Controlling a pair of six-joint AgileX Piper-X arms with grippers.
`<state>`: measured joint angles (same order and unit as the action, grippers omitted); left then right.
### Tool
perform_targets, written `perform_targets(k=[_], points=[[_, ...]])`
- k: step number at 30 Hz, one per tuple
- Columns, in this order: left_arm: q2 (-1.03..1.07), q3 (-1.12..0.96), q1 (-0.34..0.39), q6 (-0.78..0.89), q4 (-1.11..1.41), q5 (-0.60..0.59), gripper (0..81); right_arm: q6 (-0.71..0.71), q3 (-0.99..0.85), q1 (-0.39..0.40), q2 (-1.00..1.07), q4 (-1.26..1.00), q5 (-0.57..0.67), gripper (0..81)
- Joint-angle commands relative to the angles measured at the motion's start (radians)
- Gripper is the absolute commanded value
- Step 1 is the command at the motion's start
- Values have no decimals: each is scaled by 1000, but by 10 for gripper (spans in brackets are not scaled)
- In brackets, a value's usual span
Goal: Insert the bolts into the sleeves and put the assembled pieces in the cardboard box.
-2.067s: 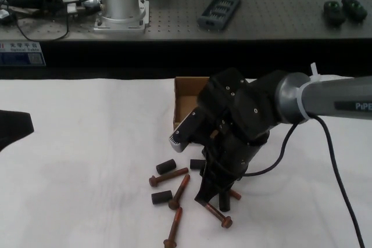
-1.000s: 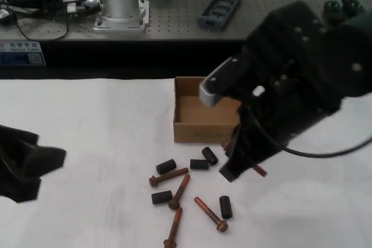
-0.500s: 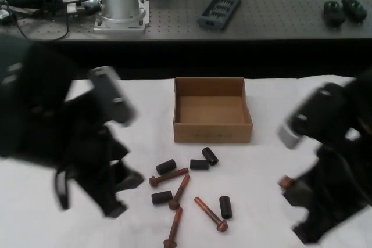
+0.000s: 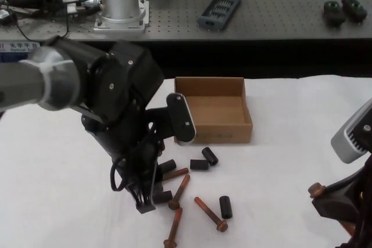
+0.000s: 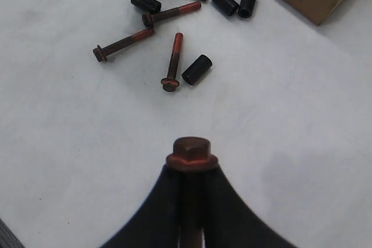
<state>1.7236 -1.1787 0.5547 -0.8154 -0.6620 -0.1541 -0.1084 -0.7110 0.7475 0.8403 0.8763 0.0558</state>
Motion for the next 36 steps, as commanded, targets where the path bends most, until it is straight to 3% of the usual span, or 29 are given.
perform_targets(k=[1, 18, 26, 33, 36], points=[[25, -12, 4, -15, 6, 0, 379, 3, -3, 0, -9, 0, 21, 17], [136, -12, 42, -17, 76, -32, 368, 3, -3, 0, -9, 0, 29, 17], [189, -14, 42, -31, 111, 60, 368, 3, -3, 0, -9, 0, 60, 17], [233, -17, 43, -31, 124, 64, 368, -1, -3, 0, -9, 0, 60, 17], [244, -19, 43, -31, 126, 64, 323, -1, -3, 0, -9, 0, 60, 17]])
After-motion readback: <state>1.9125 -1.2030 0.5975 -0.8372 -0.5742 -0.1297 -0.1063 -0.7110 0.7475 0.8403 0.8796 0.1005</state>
